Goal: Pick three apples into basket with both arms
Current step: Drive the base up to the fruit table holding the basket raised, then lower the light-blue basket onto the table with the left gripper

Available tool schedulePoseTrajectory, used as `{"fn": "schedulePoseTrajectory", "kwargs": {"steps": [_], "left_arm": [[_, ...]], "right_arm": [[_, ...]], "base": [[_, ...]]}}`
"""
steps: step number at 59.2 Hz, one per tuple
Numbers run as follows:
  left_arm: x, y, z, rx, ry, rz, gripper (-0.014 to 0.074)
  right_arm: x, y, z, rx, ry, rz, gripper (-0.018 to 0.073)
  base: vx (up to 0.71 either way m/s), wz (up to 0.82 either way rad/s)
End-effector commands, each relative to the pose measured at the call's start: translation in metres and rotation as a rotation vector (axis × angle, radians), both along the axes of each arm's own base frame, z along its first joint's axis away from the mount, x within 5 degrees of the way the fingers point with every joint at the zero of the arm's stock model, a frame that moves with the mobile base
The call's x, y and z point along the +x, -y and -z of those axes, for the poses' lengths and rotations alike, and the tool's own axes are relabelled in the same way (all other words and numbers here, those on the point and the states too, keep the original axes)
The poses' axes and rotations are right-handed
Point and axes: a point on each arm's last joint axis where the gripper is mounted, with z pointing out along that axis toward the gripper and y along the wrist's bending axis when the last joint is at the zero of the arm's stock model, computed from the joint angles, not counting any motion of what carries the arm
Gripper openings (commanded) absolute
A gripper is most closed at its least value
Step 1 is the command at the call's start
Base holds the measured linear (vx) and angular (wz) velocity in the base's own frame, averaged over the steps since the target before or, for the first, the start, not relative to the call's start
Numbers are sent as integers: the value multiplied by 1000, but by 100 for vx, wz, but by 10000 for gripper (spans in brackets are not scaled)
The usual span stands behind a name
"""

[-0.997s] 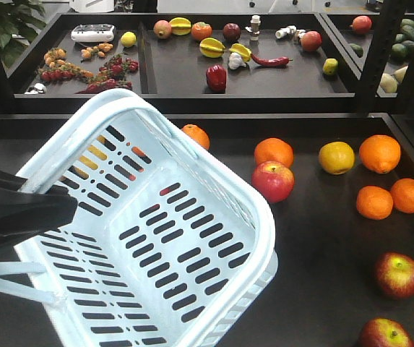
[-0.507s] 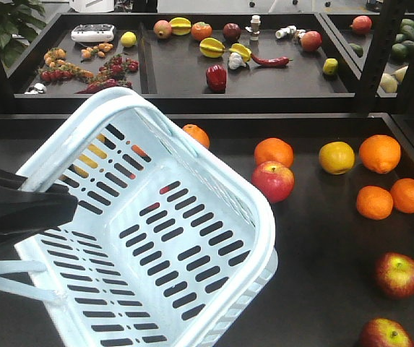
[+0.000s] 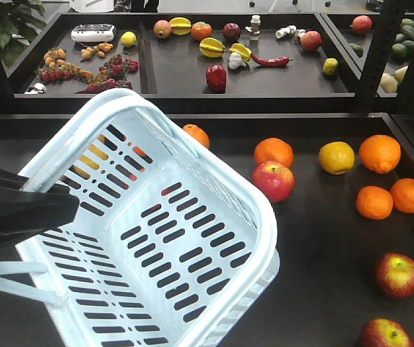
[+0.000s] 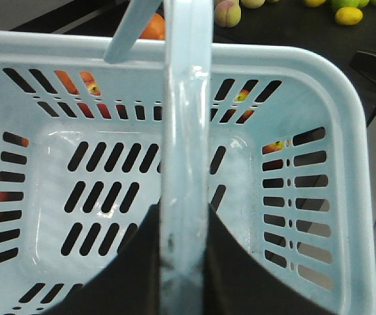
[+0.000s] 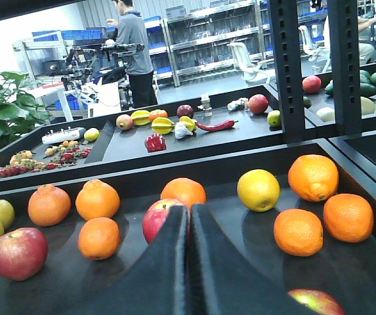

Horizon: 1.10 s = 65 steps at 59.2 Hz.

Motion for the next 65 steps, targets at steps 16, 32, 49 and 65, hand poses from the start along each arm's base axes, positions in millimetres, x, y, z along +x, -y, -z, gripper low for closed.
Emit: {"fn": "schedulePoseTrajectory", "kwargs": {"steps": [16, 32, 49, 65], "left_arm": [[26, 18, -22, -194, 8, -31, -6], [75, 54, -22, -90, -18, 170, -6], [147, 98, 2, 2, -130, 351, -6], [193, 121, 41, 62, -168, 400, -6]], "right_arm": [[-1, 0, -2, -14, 69, -2, -9], [-1, 0, -2, -14, 69, -2, -9], [-1, 0, -2, -14, 69, -2, -9], [-1, 0, -2, -14, 69, -2, -9]], "base": [[0, 0], [0, 0], [0, 0], [0, 0]]}}
